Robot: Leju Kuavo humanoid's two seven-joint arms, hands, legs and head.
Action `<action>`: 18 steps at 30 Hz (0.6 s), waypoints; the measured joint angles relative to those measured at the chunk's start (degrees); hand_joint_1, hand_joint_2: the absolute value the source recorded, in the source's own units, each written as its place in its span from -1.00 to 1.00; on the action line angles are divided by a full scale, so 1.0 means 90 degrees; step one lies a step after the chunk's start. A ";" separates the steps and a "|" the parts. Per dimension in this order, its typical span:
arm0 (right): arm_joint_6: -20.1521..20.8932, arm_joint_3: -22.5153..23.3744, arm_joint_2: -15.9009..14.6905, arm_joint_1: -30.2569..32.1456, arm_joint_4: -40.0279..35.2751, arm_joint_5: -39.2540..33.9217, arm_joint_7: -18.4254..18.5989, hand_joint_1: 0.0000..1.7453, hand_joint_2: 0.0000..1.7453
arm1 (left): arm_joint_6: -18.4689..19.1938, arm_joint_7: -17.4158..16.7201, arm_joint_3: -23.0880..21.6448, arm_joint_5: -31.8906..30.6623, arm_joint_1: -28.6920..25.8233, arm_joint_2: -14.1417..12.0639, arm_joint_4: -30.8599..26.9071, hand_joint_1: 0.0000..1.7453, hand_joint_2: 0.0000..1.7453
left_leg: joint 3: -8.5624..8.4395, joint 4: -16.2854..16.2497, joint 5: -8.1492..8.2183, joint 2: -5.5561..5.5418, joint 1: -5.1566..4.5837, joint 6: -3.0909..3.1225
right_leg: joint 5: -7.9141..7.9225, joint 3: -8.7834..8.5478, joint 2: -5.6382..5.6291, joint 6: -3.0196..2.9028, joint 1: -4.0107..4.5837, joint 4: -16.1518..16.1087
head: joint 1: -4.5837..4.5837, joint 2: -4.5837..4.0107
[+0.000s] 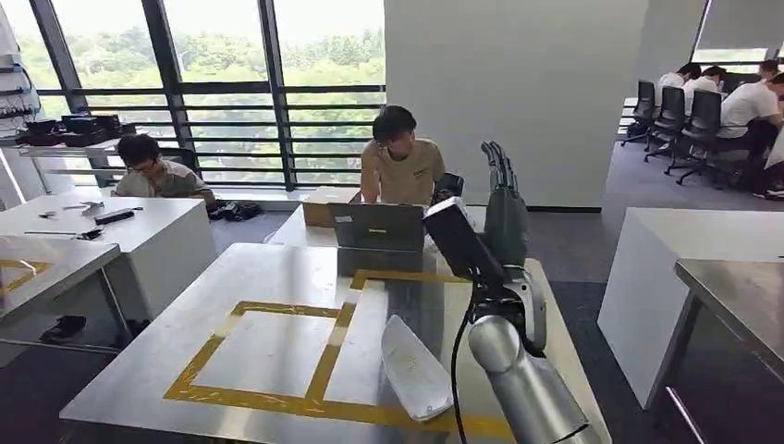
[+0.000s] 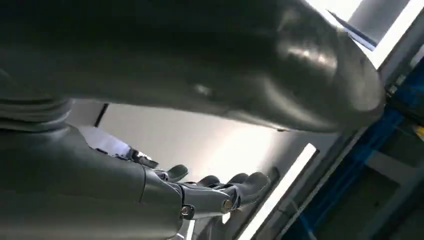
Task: Take the parts from the cabinet and place them on the table.
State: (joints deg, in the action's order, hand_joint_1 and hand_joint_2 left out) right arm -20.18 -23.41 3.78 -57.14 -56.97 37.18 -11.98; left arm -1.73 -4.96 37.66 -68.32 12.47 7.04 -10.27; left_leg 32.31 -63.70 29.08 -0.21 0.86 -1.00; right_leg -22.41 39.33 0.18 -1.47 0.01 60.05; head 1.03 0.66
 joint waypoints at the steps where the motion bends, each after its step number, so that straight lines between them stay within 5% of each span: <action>1: -0.0131 0.0046 -0.0117 0.0117 -0.0384 -0.0083 -0.0063 -1.00 -1.00 | -0.0031 0.0002 0.0037 0.0066 -0.0006 -0.0005 -0.0007 -1.00 -1.00 | -0.0293 0.0417 0.0236 0.0019 -0.0033 0.0032 | 0.0035 0.0038 0.0027 0.0041 0.0037 -0.0004 | -0.0002 0.0002; 2: -0.0289 0.0095 -0.0250 0.0290 -0.0744 -0.0158 -0.0151 -1.00 -1.00 | -0.0063 0.0012 0.0080 0.0131 -0.0033 0.0002 -0.0005 -1.00 -1.00 | -0.0248 0.0363 0.0148 -0.0008 -0.0062 0.0016 | 0.0068 0.0000 0.0063 0.0076 0.0022 -0.0035 | -0.0005 0.0002; 5: -0.0972 0.0253 -0.0581 0.1202 -0.1980 -0.0372 -0.0688 -1.00 -1.00 | -0.0146 0.0032 0.0270 0.0396 -0.0202 0.0007 0.0002 -1.00 -1.00 | -0.0196 0.0509 0.0052 -0.0030 -0.0049 0.0160 | 0.0202 -0.0077 0.0107 0.0224 0.0030 -0.0141 | -0.0002 0.0000; 6: -0.1239 0.0328 -0.0711 0.1556 -0.2398 -0.0429 -0.0938 -1.00 -1.00 | -0.0206 0.0117 0.0352 0.0461 -0.0265 0.0010 0.0005 -1.00 -1.00 | -0.0223 0.0547 -0.0039 0.0021 -0.0013 0.0209 | 0.0091 -0.0044 0.0063 0.0255 -0.0009 -0.0091 | -0.0002 0.0000; 9: -0.2050 0.0603 -0.0962 0.2847 -0.3590 -0.0622 -0.1806 -1.00 -1.00 | -0.0333 0.0343 0.0491 0.0627 -0.0428 0.0032 0.0007 -1.00 -1.00 | 0.0020 0.0581 -0.0250 -0.0001 -0.0013 0.0302 | -0.1030 0.0259 0.0007 0.0370 -0.0034 0.0961 | -0.0007 0.0000; 10: -0.2188 0.0756 -0.0978 0.3384 -0.3983 -0.0675 -0.2150 -1.00 -1.00 | -0.0342 0.0379 0.0573 0.0692 -0.0512 0.0044 0.0007 -1.00 -1.00 | 0.0118 0.0572 -0.0313 -0.0005 -0.0013 0.0299 | -0.1277 0.0372 -0.0006 0.0392 -0.0042 0.1476 | -0.0015 0.0000; 11: -0.2195 0.0877 -0.0978 0.3763 -0.4233 -0.0714 -0.2305 -1.00 -1.00 | -0.0345 0.0403 0.0627 0.0719 -0.0587 0.0049 0.0012 -1.00 -1.00 | 0.0216 0.0555 -0.0367 -0.0002 -0.0013 0.0288 | -0.1305 0.0411 -0.0014 0.0402 -0.0049 0.1776 | -0.0010 0.0000; 12: -0.2212 0.0997 -0.0993 0.4086 -0.4444 -0.0731 -0.2399 -1.00 -1.00 | -0.0345 0.0413 0.0668 0.0723 -0.0647 0.0049 0.0015 -1.00 -1.00 | 0.0325 0.0530 -0.0424 0.0007 -0.0012 0.0272 | -0.1145 0.0313 -0.0015 0.0411 -0.0055 0.1807 | -0.0012 0.0000; 14: -0.2231 0.1200 -0.1029 0.4649 -0.4781 -0.0675 -0.2458 -1.00 -1.00 | -0.0352 0.0432 0.0709 0.0714 -0.0705 0.0058 0.0015 -1.00 -1.00 | 0.0506 0.0480 -0.0518 0.0020 0.0010 0.0235 | -0.0728 -0.0275 -0.0014 0.0435 -0.0079 0.1154 | -0.0015 0.0000; 15: -0.2231 0.1302 -0.1032 0.4913 -0.4949 -0.0580 -0.2460 -1.00 -1.00 | -0.0352 0.0447 0.0741 0.0726 -0.0718 0.0058 0.0015 -1.00 -1.00 | 0.0582 0.0442 -0.0566 0.0011 0.0017 0.0197 | -0.0695 -0.0770 -0.0014 0.0444 -0.0098 0.0531 | -0.0010 0.0000; 16: -0.2234 0.1377 -0.1032 0.5089 -0.5043 -0.0526 -0.2436 -1.00 -1.00 | -0.0354 0.0459 0.0780 0.0753 -0.0733 0.0056 0.0010 -1.00 -1.00 | 0.0636 0.0406 -0.0601 0.0002 -0.0004 0.0147 | -0.1033 -0.1159 -0.0025 0.0432 -0.0089 -0.0057 | -0.0024 0.0002; 17: -0.2234 0.1438 -0.1032 0.5248 -0.5121 -0.0500 -0.2394 -1.00 -1.00 | -0.0362 0.0464 0.0818 0.0772 -0.0744 0.0066 0.0012 -1.00 -1.00 | 0.0610 0.0417 -0.0641 -0.0015 -0.0008 0.0103 | -0.0974 -0.1136 -0.0067 0.0288 -0.0039 -0.0015 | 0.0007 0.0002; 18: -0.2231 0.1486 -0.1034 0.5348 -0.5177 -0.0468 -0.2331 -1.00 -1.00 | -0.0369 0.0464 0.0840 0.0784 -0.0752 0.0066 0.0012 -1.00 -1.00 | 0.0590 0.0412 -0.0668 -0.0010 -0.0021 0.0063 | -0.0993 -0.1100 -0.0067 0.0236 -0.0047 -0.0116 | -0.0002 0.0000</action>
State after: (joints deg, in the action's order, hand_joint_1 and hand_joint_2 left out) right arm -40.26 -10.03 -5.53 -9.01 -103.56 32.96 -32.96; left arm -5.05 -0.79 45.22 -61.26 5.70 7.63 -10.16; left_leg 37.62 -60.00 23.07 -0.30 0.67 -0.43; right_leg -31.34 29.43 -0.42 0.65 -0.41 59.00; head 1.00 0.66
